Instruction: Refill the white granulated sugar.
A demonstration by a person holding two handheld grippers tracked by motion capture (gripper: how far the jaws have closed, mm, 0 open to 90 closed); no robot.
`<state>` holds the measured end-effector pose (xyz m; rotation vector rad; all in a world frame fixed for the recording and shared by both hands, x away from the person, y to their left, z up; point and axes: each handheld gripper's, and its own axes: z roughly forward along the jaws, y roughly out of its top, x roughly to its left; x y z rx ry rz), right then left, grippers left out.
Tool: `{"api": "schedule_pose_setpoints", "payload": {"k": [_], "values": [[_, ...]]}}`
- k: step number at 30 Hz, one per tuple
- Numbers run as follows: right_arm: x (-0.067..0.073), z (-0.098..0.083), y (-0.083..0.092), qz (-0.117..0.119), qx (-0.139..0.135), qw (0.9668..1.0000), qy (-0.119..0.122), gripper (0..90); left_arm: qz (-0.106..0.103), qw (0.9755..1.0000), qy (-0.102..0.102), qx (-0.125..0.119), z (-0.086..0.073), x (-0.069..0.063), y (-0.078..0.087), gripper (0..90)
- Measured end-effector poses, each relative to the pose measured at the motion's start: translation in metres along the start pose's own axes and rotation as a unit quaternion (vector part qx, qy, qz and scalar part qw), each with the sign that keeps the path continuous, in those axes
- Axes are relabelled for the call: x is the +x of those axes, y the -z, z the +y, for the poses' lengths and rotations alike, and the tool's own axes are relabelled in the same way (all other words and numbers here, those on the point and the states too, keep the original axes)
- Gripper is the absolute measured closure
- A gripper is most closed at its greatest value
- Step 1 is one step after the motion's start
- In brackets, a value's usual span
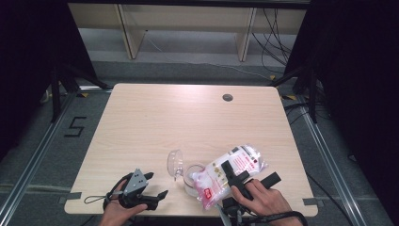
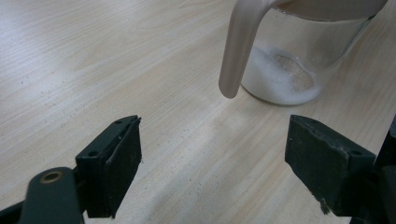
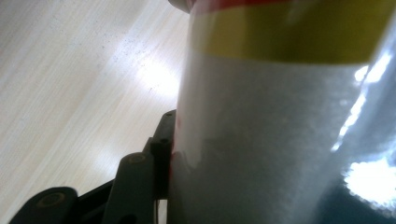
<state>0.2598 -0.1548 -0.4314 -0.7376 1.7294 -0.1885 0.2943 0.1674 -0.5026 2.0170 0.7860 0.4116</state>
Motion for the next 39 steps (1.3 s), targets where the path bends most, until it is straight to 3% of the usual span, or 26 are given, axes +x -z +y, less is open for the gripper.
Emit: {"api": "schedule_pose_setpoints", "payload": {"k": [6,7,8,9,10,18,19,20,21,26,27,29,30,36,37,39], "values": [[0.0002,0.0034,-0.0005,0.002,-0.003,1.0000,-0.005,56.7,-0.001,1.0000,0.004,-0.002,-0.0003,-0.0007,-0.0007,18.2],[-0.0016,0.0030,-0.0006,0.001,-0.007,0.9999,0.009,56.7,-0.001,1.0000,0.004,-0.002,-0.0003,-0.0006,-0.0007,18.2],[-0.0011,0.0039,0.0001,0.001,-0.005,1.0000,0.001,56.7,-0.001,1.0000,0.004,-0.003,-0.0002,-0.0006,-0.0007,18.2],[-0.0027,0.0043,0.0002,-0.003,-0.009,0.9999,0.011,56.8,0.000,1.0000,0.004,-0.004,-0.0003,-0.0007,-0.0010,18.2],[-0.0014,0.0058,0.0011,-0.001,-0.006,1.0000,-0.004,56.8,0.000,1.0000,0.000,0.002,-0.0002,-0.0001,-0.0004,18.2],[-0.0029,0.0059,0.0021,-0.002,-0.007,1.0000,-0.001,56.9,0.002,1.0000,0.003,-0.002,-0.0004,-0.0008,-0.0008,18.2],[-0.0047,0.0050,0.0017,-0.003,-0.011,0.9998,0.015,56.9,0.002,1.0000,0.003,-0.001,-0.0004,-0.0008,-0.0008,18.2],[-0.0050,0.0052,0.0020,-0.002,-0.010,0.9998,0.016,56.9,0.003,1.0000,0.003,0.000,-0.0003,-0.0008,-0.0006,18.2],[-0.0035,0.0066,0.0029,-0.001,-0.005,1.0000,0.001,56.9,0.003,1.0000,0.003,0.000,-0.0002,-0.0009,-0.0005,18.2],[-0.0055,0.0070,0.0045,-0.002,-0.005,1.0000,0.002,57.0,-0.002,1.0000,0.004,-0.004,-0.0005,-0.0005,-0.0011,18.2],[-0.0068,0.0065,0.0045,-0.001,-0.007,0.9999,0.012,57.0,-0.002,0.9999,0.017,-0.003,-0.0009,-0.0019,-0.0013,18.2],[-0.0060,0.0066,0.0056,0.000,-0.005,1.0000,0.001,57.1,-0.002,0.9999,0.013,-0.001,-0.0005,-0.0016,-0.0006,18.2],[-0.0060,0.0064,0.0060,0.000,-0.006,1.0000,-0.001,57.1,0.000,1.0000,-0.002,0.001,-0.0001,0.0001,0.0000,18.2],[-0.0085,0.0049,0.0076,-0.004,-0.007,0.9999,0.009,57.3,0.001,1.0000,-0.006,0.003,0.0002,0.0007,0.0005,18.2],[-0.0081,0.0049,0.0080,-0.003,-0.006,1.0000,0.001,57.3,0.001,1.0000,-0.006,0.003,0.0002,0.0008,0.0005,18.2],[-0.0083,0.0049,0.0082,-0.003,-0.003,1.0000,0.003,57.4,-0.001,1.0000,0.001,0.001,-0.0002,-0.0002,-0.0001,18.2]]}}
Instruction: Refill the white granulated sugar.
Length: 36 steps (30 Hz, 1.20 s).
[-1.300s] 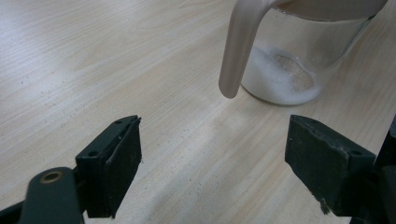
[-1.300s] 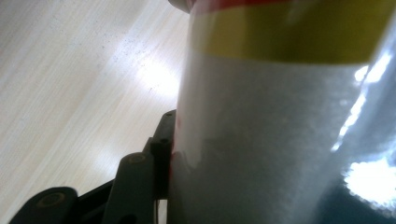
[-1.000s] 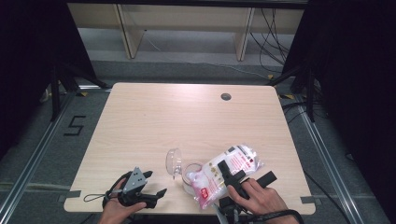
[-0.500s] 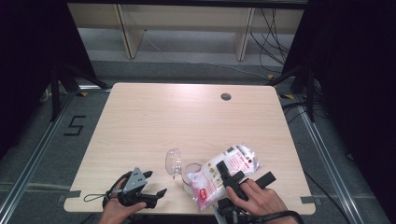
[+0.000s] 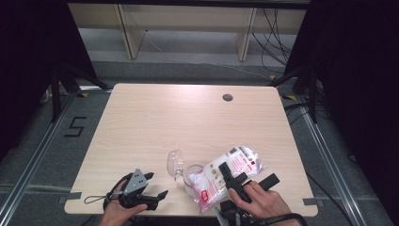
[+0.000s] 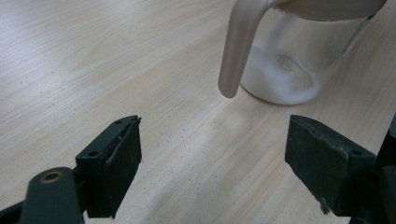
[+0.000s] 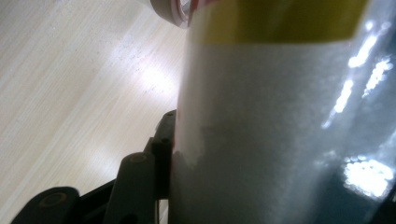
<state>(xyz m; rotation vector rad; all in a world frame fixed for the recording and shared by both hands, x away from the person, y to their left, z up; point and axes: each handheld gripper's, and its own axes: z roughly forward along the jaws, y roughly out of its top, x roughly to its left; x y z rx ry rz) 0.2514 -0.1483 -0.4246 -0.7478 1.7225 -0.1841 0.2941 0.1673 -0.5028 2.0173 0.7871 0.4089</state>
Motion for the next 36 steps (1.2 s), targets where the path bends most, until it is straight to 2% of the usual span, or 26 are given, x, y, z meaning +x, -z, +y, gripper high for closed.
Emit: {"api": "schedule_pose_setpoints", "payload": {"k": [1,2,4,6,8,10,12,13,15,16,19,20,21,22,23,24,25,26,27,28,30,31,32,34,35,36], "values": [[-0.001,0.000,-0.001,0.004,-0.002,0.9999,0.009,57.4,0.000,1.0000,-0.001,0.000,0.000,0.000,0.000,18.2],[0.001,0.001,-0.001,0.003,0.004,1.0000,0.001,57.5,0.000,1.0000,0.000,0.000,0.000,0.000,0.000,18.2],[0.002,0.000,-0.002,0.007,-0.003,1.0000,-0.003,57.6,0.002,1.0000,-0.008,0.002,0.000,0.001,0.001,18.2],[0.004,0.001,-0.003,0.008,0.000,1.0000,-0.002,57.7,0.000,1.0000,0.000,0.000,0.000,0.000,0.000,18.2],[0.004,0.000,-0.004,0.007,-0.003,0.9999,-0.009,57.8,0.000,1.0000,-0.001,0.000,0.000,0.000,0.000,18.2],[0.002,-0.001,-0.003,0.009,-0.001,1.0000,0.001,57.9,0.000,1.0000,-0.001,0.000,0.000,0.000,0.000,18.2],[0.002,-0.003,-0.002,0.009,0.001,1.0000,-0.004,58.0,0.002,1.0000,-0.007,0.002,0.000,0.001,0.001,18.2],[0.002,-0.004,-0.002,0.008,0.002,1.0000,0.002,58.1,0.001,1.0000,0.000,-0.002,0.000,0.000,0.000,18.2],[0.003,-0.005,-0.002,0.007,0.005,0.9999,-0.012,58.3,0.000,1.0000,0.004,-0.004,0.000,-0.001,0.000,18.2],[0.001,-0.006,-0.002,0.007,0.002,1.0000,0.003,58.4,0.000,1.0000,0.003,-0.004,0.000,0.000,0.000,18.2],[0.003,-0.007,-0.002,0.011,0.007,0.9999,-0.010,58.6,0.003,1.0000,0.008,-0.001,0.000,-0.001,0.001,18.2],[0.002,-0.008,-0.002,0.012,0.003,0.9999,0.001,58.7,0.003,1.0000,0.007,-0.001,0.000,-0.001,0.001,18.2],[0.003,-0.008,-0.003,0.010,0.003,0.9999,0.001,58.7,0.003,1.0000,0.007,-0.001,0.000,-0.001,0.001,18.2],[0.003,-0.008,-0.003,0.012,0.003,0.9999,0.001,58.8,0.003,0.9999,0.010,-0.002,0.000,-0.002,0.001,18.2],[0.005,-0.008,-0.003,0.015,0.006,0.9998,-0.012,58.9,0.003,0.9999,0.011,-0.002,0.000,-0.002,0.001,18.2],[0.004,-0.008,-0.004,0.014,0.003,0.9999,-0.001,59.0,0.002,1.0000,0.000,-0.003,0.000,0.000,0.001,18.2],[0.004,-0.009,-0.004,0.014,0.003,0.9999,-0.002,59.0,0.003,1.0000,0.000,-0.003,0.000,0.000,0.001,18.2],[0.006,-0.008,-0.003,0.015,0.006,0.9997,-0.018,59.1,0.003,1.0000,-0.001,-0.003,0.000,0.000,0.001,18.2],[0.006,-0.009,-0.003,0.017,0.006,0.9997,-0.017,59.1,0.003,1.0000,0.008,-0.002,0.000,-0.001,0.001,18.2],[0.004,-0.010,-0.004,0.014,0.001,0.9999,0.000,59.1,0.003,1.0000,0.008,-0.001,0.000,-0.001,0.001,18.2],[0.004,-0.011,-0.003,0.015,0.005,0.9999,-0.002,59.2,0.003,1.0000,0.006,0.000,0.000,-0.001,0.001,18.2],[0.006,-0.010,-0.003,0.016,0.008,0.9996,-0.022,59.3,0.003,1.0000,0.006,0.000,0.000,-0.001,0.001,18.2],[0.004,-0.012,-0.003,0.013,0.005,0.9999,-0.004,59.3,0.003,1.0000,0.007,-0.002,0.000,-0.001,0.001,18.2],[0.003,-0.013,-0.002,0.015,0.007,0.9999,-0.006,59.3,-0.001,0.9999,0.011,-0.004,0.000,-0.002,0.000,18.2],[0.005,-0.012,-0.001,0.018,0.014,0.9995,-0.023,59.4,0.000,1.0000,-0.004,-0.001,0.000,0.000,0.000,18.2],[0.002,-0.014,-0.002,0.013,0.008,0.9999,-0.006,59.4,-0.002,1.0000,0.002,-0.005,0.000,-0.001,0.000,18.2]]}}
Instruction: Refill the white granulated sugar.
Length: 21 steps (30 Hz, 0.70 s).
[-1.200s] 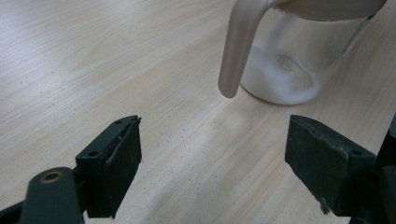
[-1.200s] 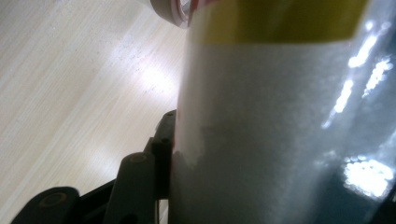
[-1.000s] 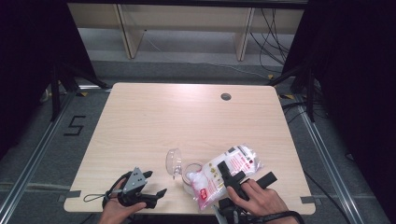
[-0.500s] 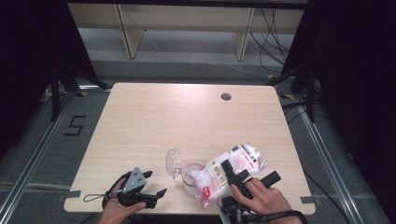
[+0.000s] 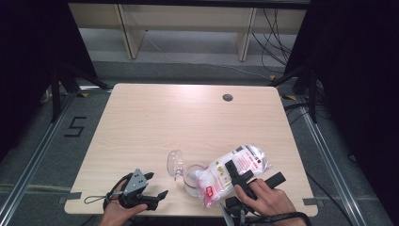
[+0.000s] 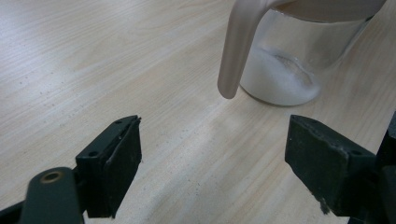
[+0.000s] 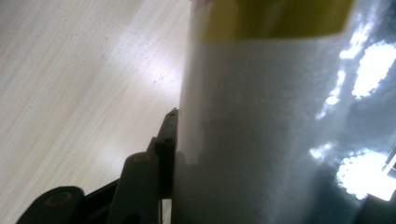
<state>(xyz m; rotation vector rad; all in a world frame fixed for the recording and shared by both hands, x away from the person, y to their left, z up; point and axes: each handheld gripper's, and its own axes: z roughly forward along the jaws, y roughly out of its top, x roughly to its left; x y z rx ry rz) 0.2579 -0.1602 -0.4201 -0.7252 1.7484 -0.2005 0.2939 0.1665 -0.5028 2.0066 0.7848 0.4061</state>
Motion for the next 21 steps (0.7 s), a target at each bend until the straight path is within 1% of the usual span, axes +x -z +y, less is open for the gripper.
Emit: {"api": "schedule_pose_setpoints", "payload": {"k": [1,3,5,6,7,8,9,10,11,12,16,18,21], "values": [[-0.0001,-0.0003,0.0002,-0.001,0.000,1.0000,0.000,59.5,-0.001,1.0000,0.001,0.000,0.0000,-0.0004,-0.0001,18.2],[0.0015,0.0001,0.0014,0.003,0.007,0.9998,-0.021,59.5,-0.001,1.0000,0.001,0.000,0.0000,-0.0004,-0.0001,18.2],[0.0014,0.0001,0.0016,0.004,0.007,0.9998,-0.020,59.5,0.002,1.0000,-0.006,0.004,0.0001,0.0011,0.0006,18.2],[0.0016,0.0003,0.0015,0.004,0.006,0.9998,-0.021,59.6,0.002,1.0000,-0.003,0.003,0.0001,0.0007,0.0005,18.2],[-0.0002,-0.0004,0.0005,0.002,0.001,1.0000,-0.003,59.6,0.001,1.0000,-0.004,0.003,0.0002,0.0008,0.0006,18.2],[0.0000,-0.0003,0.0004,0.002,0.000,1.0000,0.000,59.6,0.001,1.0000,-0.004,0.003,0.0003,0.0008,0.0007,18.2],[0.0000,-0.0006,0.0004,0.002,-0.001,1.0000,0.000,59.6,0.002,1.0000,-0.003,0.002,0.0002,0.0003,0.0008,18.2],[0.0020,0.0000,0.0012,0.006,0.003,0.9998,-0.020,59.7,-0.001,1.0000,0.001,0.000,0.0000,-0.0001,0.0002,18.2],[0.0019,-0.0002,0.0013,0.006,0.006,0.9998,-0.019,59.7,-0.001,1.0000,0.001,0.000,-0.0001,-0.0001,0.0001,18.2],[-0.0002,-0.0015,0.0006,0.004,0.003,1.0000,-0.002,59.8,0.001,1.0000,-0.006,0.005,0.0001,0.0009,0.0006,18.2],[-0.0001,-0.0026,0.0009,0.004,0.003,1.0000,-0.003,59.8,0.002,1.0000,-0.004,0.003,0.0003,0.0007,0.0007,18.2],[0.0000,-0.0024,0.0010,0.005,0.004,1.0000,-0.004,59.9,0.000,1.0000,0.001,0.000,0.0001,-0.0003,0.0003,18.2],[0.0001,-0.0024,0.0007,0.005,0.003,1.0000,-0.002,59.9,0.000,1.0000,0.000,0.001,0.0001,-0.0001,0.0002,18.2]]}}
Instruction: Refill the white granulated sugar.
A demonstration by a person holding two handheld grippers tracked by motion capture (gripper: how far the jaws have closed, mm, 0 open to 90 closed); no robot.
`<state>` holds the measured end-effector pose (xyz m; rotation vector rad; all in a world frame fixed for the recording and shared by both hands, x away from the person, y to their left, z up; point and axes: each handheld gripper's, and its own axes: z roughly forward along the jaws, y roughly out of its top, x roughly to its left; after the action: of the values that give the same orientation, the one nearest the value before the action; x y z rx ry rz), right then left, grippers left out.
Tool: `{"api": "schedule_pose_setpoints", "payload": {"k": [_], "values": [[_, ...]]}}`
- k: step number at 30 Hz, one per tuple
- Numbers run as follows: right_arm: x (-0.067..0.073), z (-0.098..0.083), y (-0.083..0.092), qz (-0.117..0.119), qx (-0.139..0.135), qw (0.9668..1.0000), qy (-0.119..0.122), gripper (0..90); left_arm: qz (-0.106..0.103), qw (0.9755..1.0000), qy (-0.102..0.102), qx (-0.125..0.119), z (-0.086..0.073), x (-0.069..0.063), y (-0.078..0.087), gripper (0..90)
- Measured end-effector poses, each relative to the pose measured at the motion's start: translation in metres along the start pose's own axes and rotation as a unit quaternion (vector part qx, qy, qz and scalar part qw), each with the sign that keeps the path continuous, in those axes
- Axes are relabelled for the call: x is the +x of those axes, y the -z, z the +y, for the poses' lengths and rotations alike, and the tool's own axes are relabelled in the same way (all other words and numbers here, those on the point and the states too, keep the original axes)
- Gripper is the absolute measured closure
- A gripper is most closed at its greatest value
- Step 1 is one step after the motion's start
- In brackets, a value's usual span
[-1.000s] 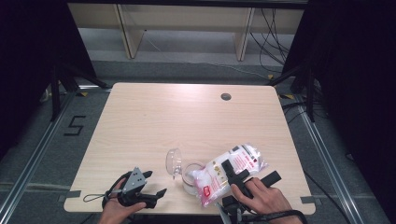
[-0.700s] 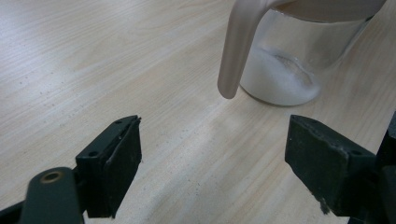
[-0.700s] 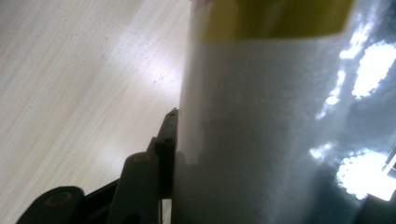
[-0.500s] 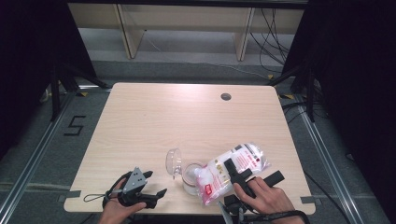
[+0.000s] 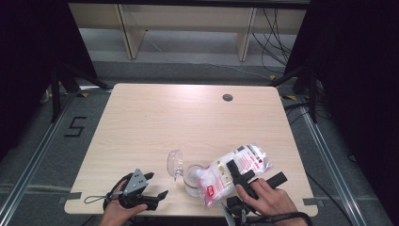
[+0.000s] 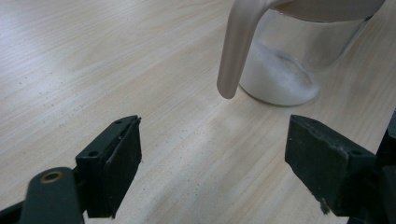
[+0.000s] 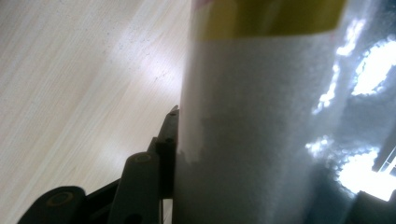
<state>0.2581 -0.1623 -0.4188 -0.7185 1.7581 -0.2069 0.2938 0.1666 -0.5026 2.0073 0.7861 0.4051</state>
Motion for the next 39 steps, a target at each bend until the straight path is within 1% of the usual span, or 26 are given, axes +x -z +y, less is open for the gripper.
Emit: {"api": "schedule_pose_setpoints", "payload": {"k": [4,7,8,9,11,14,16,17,18,20,21,23,24,25,26,27,29,30,31,32,33,34,35,36,37,39], "values": [[0.0031,0.0001,0.0003,0.002,0.006,0.9998,-0.020,60.0,0.000,1.0000,0.000,0.000,0.0000,-0.0002,0.0000,18.2],[0.0030,-0.0004,0.0000,0.003,0.006,0.9998,-0.019,60.1,0.002,1.0000,-0.006,0.004,0.0002,0.0011,0.0005,18.2],[0.0028,-0.0006,0.0001,0.001,0.006,0.9998,-0.019,60.1,0.001,1.0000,0.001,0.000,0.0000,0.0002,0.0001,18.2],[0.0003,-0.0018,-0.0007,0.002,0.000,1.0000,0.000,60.2,0.001,1.0000,0.002,0.000,0.0000,0.0001,0.0003,18.2],[-0.0001,-0.0021,-0.0006,0.002,0.000,1.0000,0.000,60.2,0.003,1.0000,-0.005,0.003,0.0003,0.0009,0.0007,18.2],[-0.0002,-0.0024,-0.0001,0.003,0.002,1.0000,-0.001,60.3,0.002,1.0000,-0.005,0.002,0.0000,0.0008,0.0002,18.2],[0.0009,-0.0019,0.0009,0.006,0.007,0.9999,-0.014,60.3,0.002,1.0000,-0.005,0.002,0.0000,0.0009,0.0001,18.2],[-0.0005,-0.0027,-0.0002,0.004,0.002,1.0000,0.000,60.4,0.003,0.9999,-0.012,0.007,0.0002,0.0018,0.0006,18.2],[-0.0003,-0.0026,-0.0001,0.005,0.003,1.0000,0.000,60.4,0.003,0.9999,-0.011,0.007,0.0002,0.0018,0.0007,18.2],[-0.0016,-0.0018,0.0008,0.010,0.004,0.9999,0.007,60.4,0.000,1.0000,0.002,-0.001,-0.0002,0.0005,0.0002,18.2],[-0.0018,-0.0011,0.0017,0.011,0.005,0.9999,0.002,60.4,0.000,0.9999,0.011,0.000,-0.0005,-0.0001,0.0002,18.2],[-0.0037,-0.0006,0.0031,0.008,0.003,1.0000,0.000,60.5,0.000,1.0000,-0.003,0.003,-0.0002,0.0020,0.0007,18.2],[-0.0043,-0.0008,0.0032,0.007,0.002,1.0000,-0.001,60.5,0.000,0.9999,0.012,0.001,-0.0007,-0.0003,0.0003,18.2],[-0.0043,-0.0009,0.0032,0.008,0.003,1.0000,0.001,60.5,0.003,0.9999,0.012,0.001,-0.0007,-0.0008,0.0006,18.2],[-0.0043,-0.0009,0.0030,0.012,0.004,0.9999,0.001,60.5,0.004,1.0000,-0.003,0.001,0.0002,0.0007,0.0010,18.2],[-0.0039,-0.0010,0.0024,0.014,0.005,0.9999,0.002,60.6,0.004,0.9999,0.010,0.000,-0.0004,-0.0008,0.0003,18.2],[-0.0027,-0.0016,0.0008,0.016,0.007,0.9998,0.001,60.6,0.001,0.9999,0.010,0.004,-0.0008,0.0000,0.0003,18.2],[-0.0001,-0.0007,0.0010,0.021,0.013,0.9995,-0.017,60.6,0.002,0.9999,0.009,0.004,-0.0008,0.0000,0.0004,18.2],[-0.0015,-0.0019,-0.0005,0.018,0.008,0.9998,0.002,60.6,0.001,0.9999,0.010,0.002,-0.0007,0.0000,0.0003,18.2],[-0.0009,-0.0018,-0.0007,0.020,0.008,0.9998,0.001,60.7,0.002,0.9999,0.009,0.004,-0.0006,0.0002,0.0004,18.2],[0.0011,-0.0009,-0.0001,0.023,0.013,0.9995,-0.015,60.7,0.002,0.9999,0.009,0.004,-0.0006,0.0000,0.0003,18.2],[0.0013,-0.0005,0.0000,0.023,0.013,0.9995,-0.017,60.7,0.002,0.9999,0.009,0.005,-0.0007,-0.0001,0.0002,18.2],[0.0012,-0.0004,-0.0001,0.021,0.012,0.9996,-0.016,60.8,0.001,0.9999,0.010,0.004,-0.0007,-0.0003,0.0002,18.2],[-0.0009,-0.0010,-0.0008,0.018,0.006,0.9998,0.000,60.8,0.001,0.9999,0.009,0.005,-0.0006,-0.0001,0.0002,18.3],[-0.0010,-0.0011,-0.0008,0.016,0.005,0.9999,0.002,60.8,0.001,0.9999,0.009,0.004,-0.0007,0.0001,0.0002,18.2],[0.0013,-0.0001,0.0000,0.020,0.010,0.9996,-0.018,60.9,0.000,0.9999,0.011,0.003,-0.0010,0.0002,0.0000,18.2]]}}
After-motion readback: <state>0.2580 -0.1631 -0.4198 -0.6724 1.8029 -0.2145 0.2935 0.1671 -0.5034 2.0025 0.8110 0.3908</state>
